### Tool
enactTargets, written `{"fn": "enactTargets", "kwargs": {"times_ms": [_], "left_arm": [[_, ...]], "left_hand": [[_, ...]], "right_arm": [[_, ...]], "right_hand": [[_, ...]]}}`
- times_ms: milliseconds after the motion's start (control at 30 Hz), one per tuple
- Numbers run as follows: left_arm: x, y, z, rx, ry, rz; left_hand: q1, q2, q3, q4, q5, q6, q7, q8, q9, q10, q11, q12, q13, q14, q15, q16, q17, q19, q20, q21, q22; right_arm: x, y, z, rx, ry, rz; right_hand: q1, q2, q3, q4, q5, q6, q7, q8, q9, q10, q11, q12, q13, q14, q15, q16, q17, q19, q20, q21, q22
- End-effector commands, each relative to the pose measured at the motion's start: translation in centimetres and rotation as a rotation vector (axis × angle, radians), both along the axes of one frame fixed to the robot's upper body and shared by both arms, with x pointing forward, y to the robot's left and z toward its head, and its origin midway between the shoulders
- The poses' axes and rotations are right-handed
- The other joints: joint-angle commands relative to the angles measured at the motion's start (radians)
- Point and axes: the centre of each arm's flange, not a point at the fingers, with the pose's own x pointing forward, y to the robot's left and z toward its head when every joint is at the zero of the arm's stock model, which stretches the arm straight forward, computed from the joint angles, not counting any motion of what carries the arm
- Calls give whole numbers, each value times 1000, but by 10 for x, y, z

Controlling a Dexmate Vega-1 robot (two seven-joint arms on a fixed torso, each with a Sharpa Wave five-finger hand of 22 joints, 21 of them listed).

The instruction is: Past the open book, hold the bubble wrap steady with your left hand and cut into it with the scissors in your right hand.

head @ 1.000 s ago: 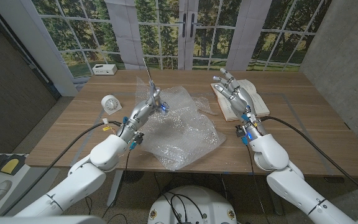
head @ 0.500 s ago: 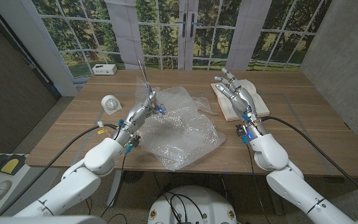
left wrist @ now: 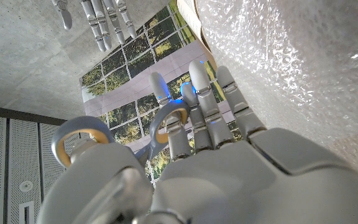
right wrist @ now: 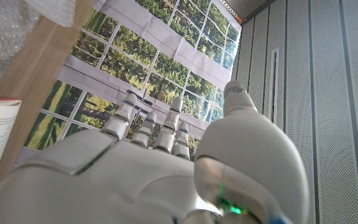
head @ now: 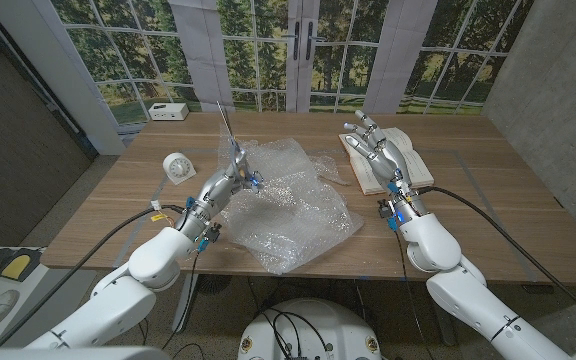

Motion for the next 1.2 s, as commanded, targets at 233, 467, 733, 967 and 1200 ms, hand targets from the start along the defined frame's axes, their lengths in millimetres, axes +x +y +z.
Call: {"fn": "enactTargets", "kwargs": {"times_ms": [233, 467, 733, 967, 1200], "left_arm": [[-15, 7, -11, 16, 24, 1], [-20, 12, -13, 25, 48, -2], [-27, 14, -16, 38, 67, 8], [-32, 19, -20, 35, 86, 15], [-39, 24, -20, 40, 97, 22]], "left_hand": [[-43, -35, -73, 48, 13, -38, 71, -9, 7, -5, -4, 5, 4, -3, -2, 8, 1, 3, 1, -10, 6], [-41, -32, -72, 47, 18, -38, 72, -15, 8, -4, -4, 3, 0, -4, -1, 9, 0, 3, 0, -15, 6], [-39, -30, -71, 47, 22, -37, 72, -19, 8, -6, -3, 4, 2, -10, -2, 12, 5, 3, 0, -20, 7], [-38, -28, -70, 47, 25, -35, 73, -22, 9, -7, -4, 5, 4, -10, -2, 11, 3, 3, 0, -23, 8], [-37, -27, -70, 47, 28, -33, 75, -25, 12, -9, -4, 5, 5, -12, 0, 12, 2, 3, 0, -27, 8]], "right_arm": [[0, 3, 3, -20, 7, 0], [1, 3, 3, -21, 9, 4], [2, 4, 4, -33, 12, 7], [3, 6, 6, -45, 17, 12], [3, 13, 9, -67, 6, -1]], "right_hand": [[2, 11, 2, -5, -2, -1, -8, 4, 1, 11, 0, -5, 0, 10, -40, 7, -3, 3, 1, 5, 5], [3, 12, 3, -6, -2, -1, -7, 4, 1, 13, 0, -7, -1, 11, -40, 7, -4, 4, 1, 5, 5], [4, 12, 4, -8, -3, -1, -8, 4, 1, 14, 0, -11, -3, 10, -40, 8, -6, 2, 0, 5, 5], [5, 13, 5, -9, -3, -1, -8, 4, 1, 15, 0, -13, -4, 11, -40, 9, -7, 3, 1, 5, 5], [8, 15, 7, -11, -3, 0, -9, 4, 1, 19, -2, -16, -6, 11, -42, 9, -9, 5, 0, 6, 5]]}}
